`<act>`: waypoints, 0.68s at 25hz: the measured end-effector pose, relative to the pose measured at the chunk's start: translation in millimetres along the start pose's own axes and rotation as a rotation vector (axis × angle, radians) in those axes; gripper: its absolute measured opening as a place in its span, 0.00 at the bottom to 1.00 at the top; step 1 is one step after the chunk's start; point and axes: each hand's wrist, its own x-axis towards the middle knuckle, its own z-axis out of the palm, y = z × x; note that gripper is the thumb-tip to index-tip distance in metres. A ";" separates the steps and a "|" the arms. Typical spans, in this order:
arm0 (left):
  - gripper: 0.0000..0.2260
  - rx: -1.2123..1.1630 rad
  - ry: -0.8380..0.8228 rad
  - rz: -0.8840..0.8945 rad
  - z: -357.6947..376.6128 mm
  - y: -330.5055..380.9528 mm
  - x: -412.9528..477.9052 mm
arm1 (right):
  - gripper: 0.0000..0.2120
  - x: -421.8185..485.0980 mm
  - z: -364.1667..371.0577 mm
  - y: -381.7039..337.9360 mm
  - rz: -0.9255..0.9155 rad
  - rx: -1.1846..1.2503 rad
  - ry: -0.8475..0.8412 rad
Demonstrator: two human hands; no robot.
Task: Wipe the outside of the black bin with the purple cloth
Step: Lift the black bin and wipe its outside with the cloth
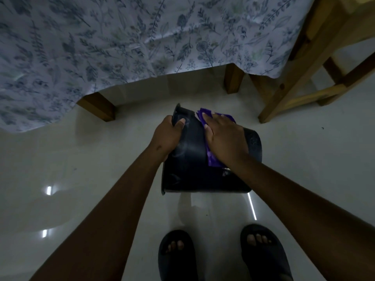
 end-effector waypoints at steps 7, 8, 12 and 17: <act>0.15 0.059 0.043 0.172 -1.0 -29.5 -62.6 | 0.23 4.7 -0.4 0.7 -0.001 0.008 -0.028; 0.14 0.056 0.080 0.173 -0.5 -30.9 -59.3 | 0.24 -8.6 2.2 -0.3 0.000 -0.014 -0.019; 0.13 0.065 0.080 0.164 -0.3 -5.1 -20.5 | 0.28 -90.8 19.9 -12.1 -0.098 -0.072 0.063; 0.13 0.098 0.088 0.246 2.8 0.9 -4.6 | 0.25 -30.9 7.2 -6.0 -0.080 -0.037 0.047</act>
